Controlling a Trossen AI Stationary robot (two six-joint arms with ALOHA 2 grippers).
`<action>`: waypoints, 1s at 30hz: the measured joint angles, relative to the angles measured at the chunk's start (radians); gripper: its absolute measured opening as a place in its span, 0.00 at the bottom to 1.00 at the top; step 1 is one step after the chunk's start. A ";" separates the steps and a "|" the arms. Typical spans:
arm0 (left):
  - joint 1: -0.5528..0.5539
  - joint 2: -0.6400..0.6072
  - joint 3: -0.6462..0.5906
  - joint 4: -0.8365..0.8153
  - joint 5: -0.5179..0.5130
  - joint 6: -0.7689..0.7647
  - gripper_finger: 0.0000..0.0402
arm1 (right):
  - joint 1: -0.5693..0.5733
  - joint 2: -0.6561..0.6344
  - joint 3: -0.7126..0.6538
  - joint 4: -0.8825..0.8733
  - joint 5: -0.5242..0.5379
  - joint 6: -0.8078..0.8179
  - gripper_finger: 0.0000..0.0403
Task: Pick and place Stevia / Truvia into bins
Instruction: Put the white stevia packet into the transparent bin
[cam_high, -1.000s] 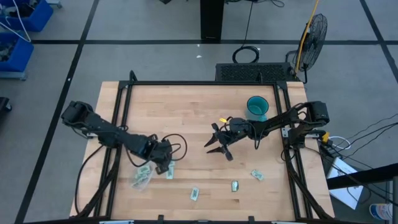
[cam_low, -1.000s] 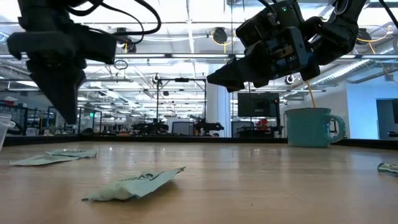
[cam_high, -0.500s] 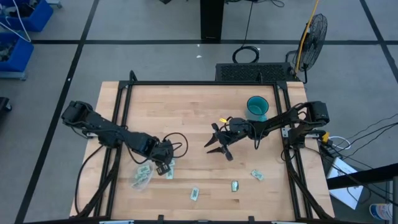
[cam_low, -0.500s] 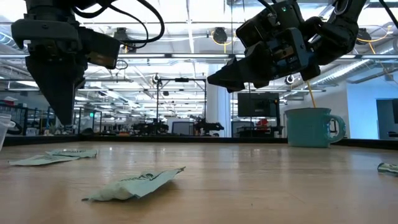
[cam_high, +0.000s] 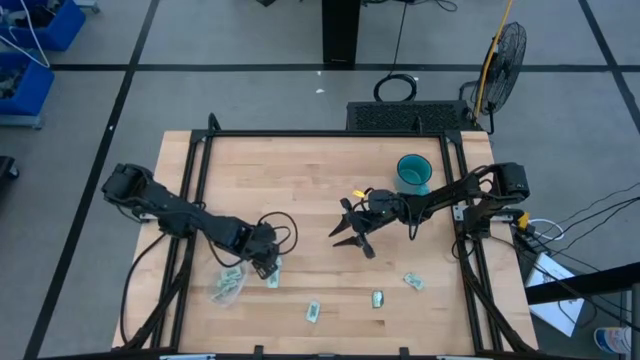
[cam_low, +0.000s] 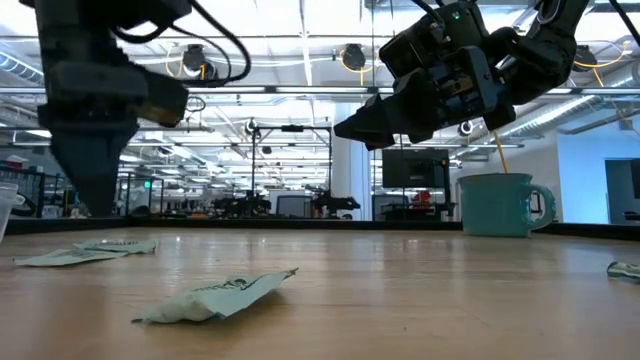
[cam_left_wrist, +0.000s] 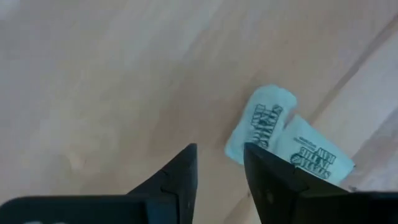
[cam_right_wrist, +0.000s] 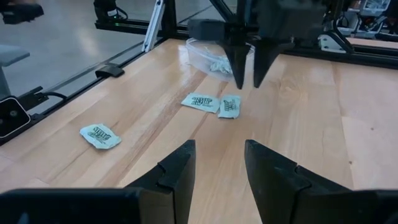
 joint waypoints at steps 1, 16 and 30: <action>0.000 0.010 -0.011 0.030 0.021 -0.027 0.33 | 0.000 0.000 0.000 -0.004 0.000 0.000 0.33; 0.000 0.023 -0.046 0.056 0.052 -0.064 0.25 | 0.000 0.000 0.000 0.003 0.000 0.000 0.33; -0.008 0.023 -0.046 0.077 0.050 -0.090 0.25 | 0.000 0.000 0.000 0.003 0.000 0.001 0.33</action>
